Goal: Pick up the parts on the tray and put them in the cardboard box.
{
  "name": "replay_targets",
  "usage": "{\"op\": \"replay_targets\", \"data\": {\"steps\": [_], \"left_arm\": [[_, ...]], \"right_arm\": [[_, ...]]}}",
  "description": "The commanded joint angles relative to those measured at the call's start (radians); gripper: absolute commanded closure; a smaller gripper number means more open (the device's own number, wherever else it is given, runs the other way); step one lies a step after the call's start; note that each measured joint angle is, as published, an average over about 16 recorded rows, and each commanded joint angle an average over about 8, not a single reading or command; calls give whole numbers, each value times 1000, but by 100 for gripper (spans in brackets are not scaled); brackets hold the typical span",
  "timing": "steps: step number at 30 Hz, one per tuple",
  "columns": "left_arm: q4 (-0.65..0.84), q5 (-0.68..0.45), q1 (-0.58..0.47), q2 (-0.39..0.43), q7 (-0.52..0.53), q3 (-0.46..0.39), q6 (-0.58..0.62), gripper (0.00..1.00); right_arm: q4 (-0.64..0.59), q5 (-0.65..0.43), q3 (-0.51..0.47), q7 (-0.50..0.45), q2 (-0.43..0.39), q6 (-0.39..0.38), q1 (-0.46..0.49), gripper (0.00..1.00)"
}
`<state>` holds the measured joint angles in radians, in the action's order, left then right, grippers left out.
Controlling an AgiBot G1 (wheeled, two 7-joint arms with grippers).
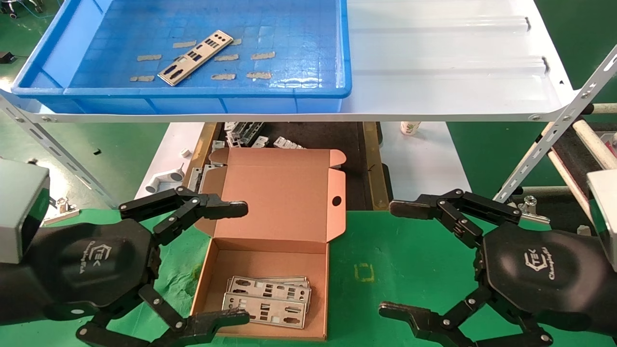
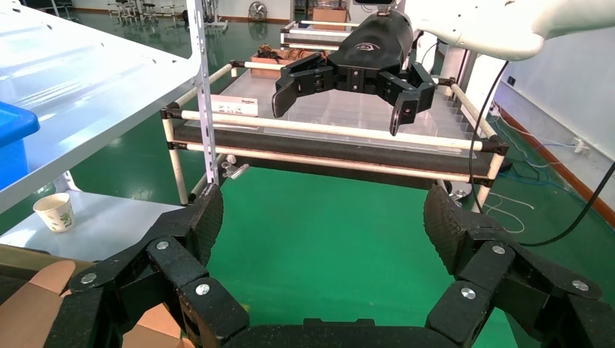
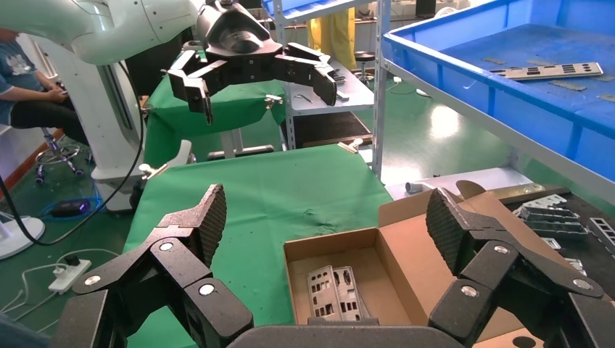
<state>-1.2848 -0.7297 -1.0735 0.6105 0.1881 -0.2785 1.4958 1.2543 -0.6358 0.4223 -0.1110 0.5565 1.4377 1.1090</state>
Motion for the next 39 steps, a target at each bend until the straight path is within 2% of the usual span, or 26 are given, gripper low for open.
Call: {"op": "replay_targets", "data": {"steps": [1,39], "left_arm": [[0,0,0,0,0,0,0,0],[1,-1,-1,1,-1,-2,-1,0]], "right_arm": [[0,0,0,0,0,0,0,0],[0,0,0,0,0,0,0,0]]}}
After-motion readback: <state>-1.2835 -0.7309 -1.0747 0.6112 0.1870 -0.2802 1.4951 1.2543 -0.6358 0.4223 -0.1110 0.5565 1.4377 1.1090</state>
